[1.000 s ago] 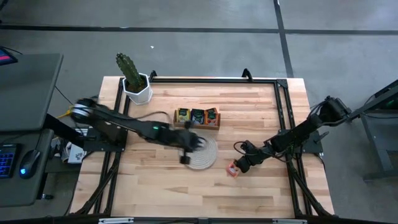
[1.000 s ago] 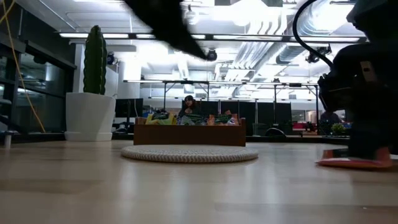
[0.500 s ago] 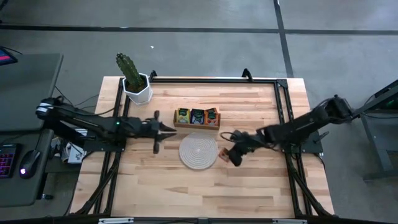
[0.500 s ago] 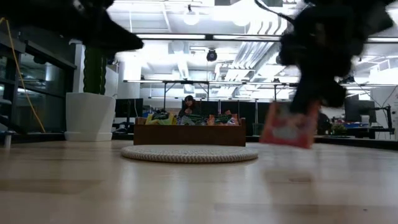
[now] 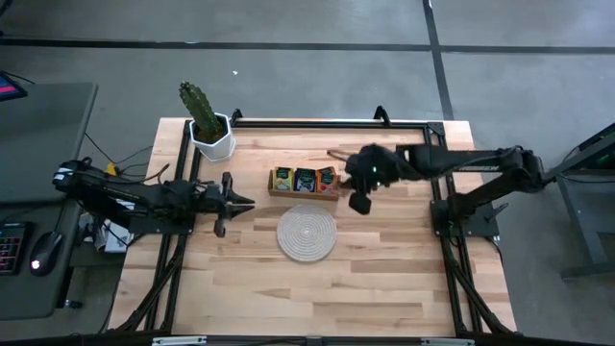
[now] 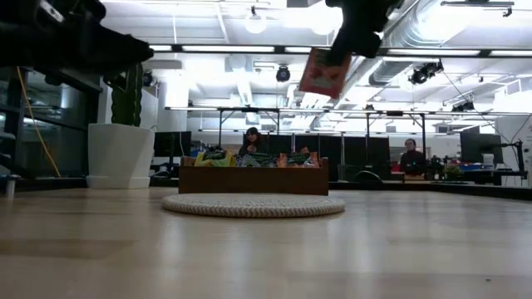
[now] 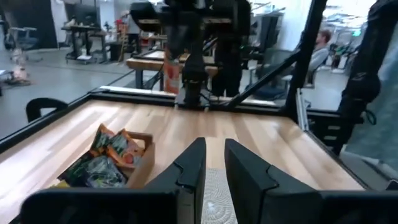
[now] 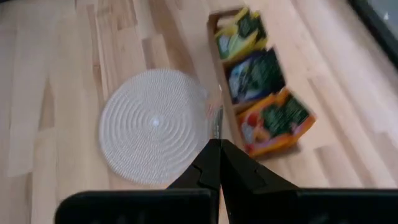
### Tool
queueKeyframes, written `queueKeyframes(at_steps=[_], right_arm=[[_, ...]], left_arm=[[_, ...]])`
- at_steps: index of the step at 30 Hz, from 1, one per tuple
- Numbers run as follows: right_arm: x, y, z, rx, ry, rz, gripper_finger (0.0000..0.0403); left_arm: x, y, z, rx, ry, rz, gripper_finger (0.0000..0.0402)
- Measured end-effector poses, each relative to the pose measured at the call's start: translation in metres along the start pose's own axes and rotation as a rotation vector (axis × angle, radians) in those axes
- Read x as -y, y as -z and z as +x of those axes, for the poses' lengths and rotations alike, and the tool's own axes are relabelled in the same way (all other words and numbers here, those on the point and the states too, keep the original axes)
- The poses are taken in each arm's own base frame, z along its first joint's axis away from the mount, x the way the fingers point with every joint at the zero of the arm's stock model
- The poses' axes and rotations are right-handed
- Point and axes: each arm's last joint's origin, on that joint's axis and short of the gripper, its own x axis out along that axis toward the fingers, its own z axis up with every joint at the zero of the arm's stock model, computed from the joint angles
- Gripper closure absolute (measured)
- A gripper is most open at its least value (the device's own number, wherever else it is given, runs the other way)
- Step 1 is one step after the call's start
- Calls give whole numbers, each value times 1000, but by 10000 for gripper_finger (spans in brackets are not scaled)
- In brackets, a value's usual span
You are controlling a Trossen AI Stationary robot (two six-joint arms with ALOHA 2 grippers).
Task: Pick & Place Tea
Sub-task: Put the orange tea bag into the right section of the wooden organizer
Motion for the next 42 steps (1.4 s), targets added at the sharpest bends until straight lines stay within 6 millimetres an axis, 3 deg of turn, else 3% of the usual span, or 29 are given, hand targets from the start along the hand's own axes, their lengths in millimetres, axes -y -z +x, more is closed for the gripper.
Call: queueKeyframes(at_steps=[6,20,29,42], right_arm=[[21,-17,7,-16,-29,-30,403],[38,-33,90,-213,26,-221,403],[56,-33,95,-225,75,-230,403],[57,-31,101,-241,67,-238,403]], left_arm=[[-1,9,-9,77,48,-9,344],[4,7,-12,82,223,-30,344],[5,6,-13,88,275,-31,344],[5,10,-13,53,271,-26,344]])
